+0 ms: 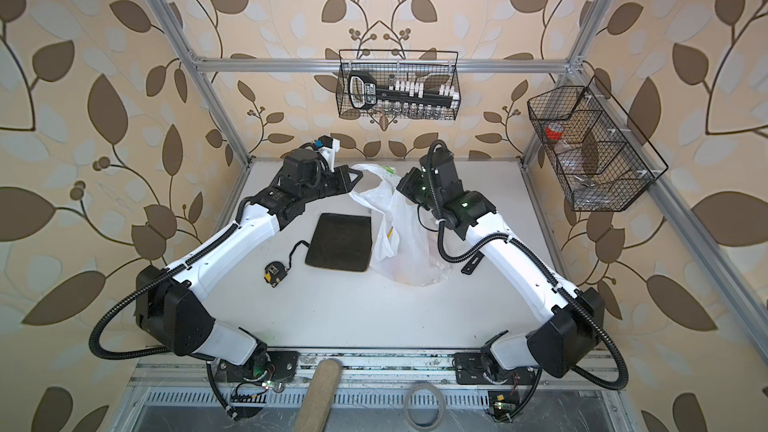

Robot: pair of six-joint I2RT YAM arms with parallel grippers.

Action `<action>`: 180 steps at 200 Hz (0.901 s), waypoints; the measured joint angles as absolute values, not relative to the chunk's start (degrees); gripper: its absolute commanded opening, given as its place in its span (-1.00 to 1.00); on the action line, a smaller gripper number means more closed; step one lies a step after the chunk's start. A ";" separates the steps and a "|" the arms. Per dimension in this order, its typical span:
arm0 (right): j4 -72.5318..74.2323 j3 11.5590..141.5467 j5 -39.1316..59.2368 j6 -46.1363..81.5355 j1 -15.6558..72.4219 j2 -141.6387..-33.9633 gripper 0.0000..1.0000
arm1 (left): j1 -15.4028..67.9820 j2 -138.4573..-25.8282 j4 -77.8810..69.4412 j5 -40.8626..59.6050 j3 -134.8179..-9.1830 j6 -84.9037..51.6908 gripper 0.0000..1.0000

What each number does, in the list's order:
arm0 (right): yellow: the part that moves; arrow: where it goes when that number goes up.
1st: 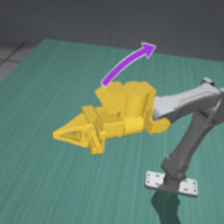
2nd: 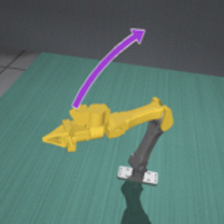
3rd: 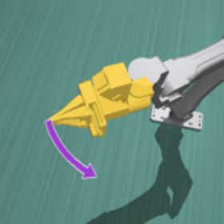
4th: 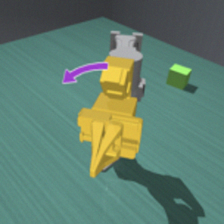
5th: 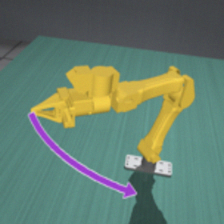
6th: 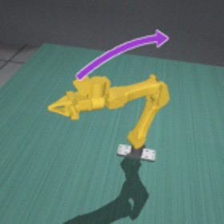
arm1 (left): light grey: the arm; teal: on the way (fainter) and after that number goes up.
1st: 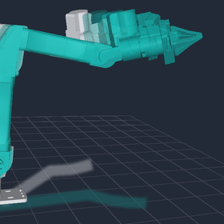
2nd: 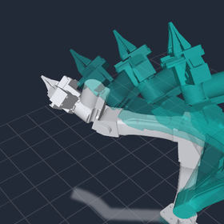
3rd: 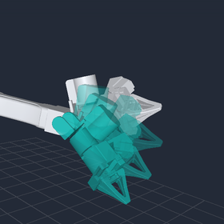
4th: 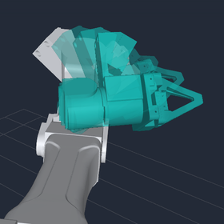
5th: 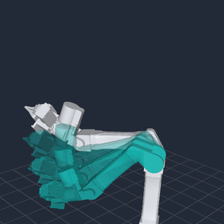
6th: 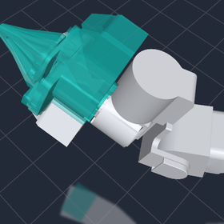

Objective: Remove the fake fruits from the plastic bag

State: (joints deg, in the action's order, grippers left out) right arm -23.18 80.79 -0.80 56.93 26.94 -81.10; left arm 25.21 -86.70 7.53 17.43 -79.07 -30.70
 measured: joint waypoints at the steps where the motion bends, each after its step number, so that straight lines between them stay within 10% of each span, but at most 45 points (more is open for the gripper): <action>1: -23.11 80.84 -0.73 56.84 26.79 -81.10 -1.00 | 25.21 -86.76 7.51 17.43 -79.20 -30.72 -1.00; 107: -16.01 102.19 12.43 44.47 10.15 -85.52 -1.00 | 25.19 -107.20 7.35 17.98 -112.22 -32.10 -1.00; 180: -17.63 69.71 17.78 41.23 9.74 -67.37 -1.00 | 25.96 -98.67 3.60 22.92 -88.53 -32.08 -1.00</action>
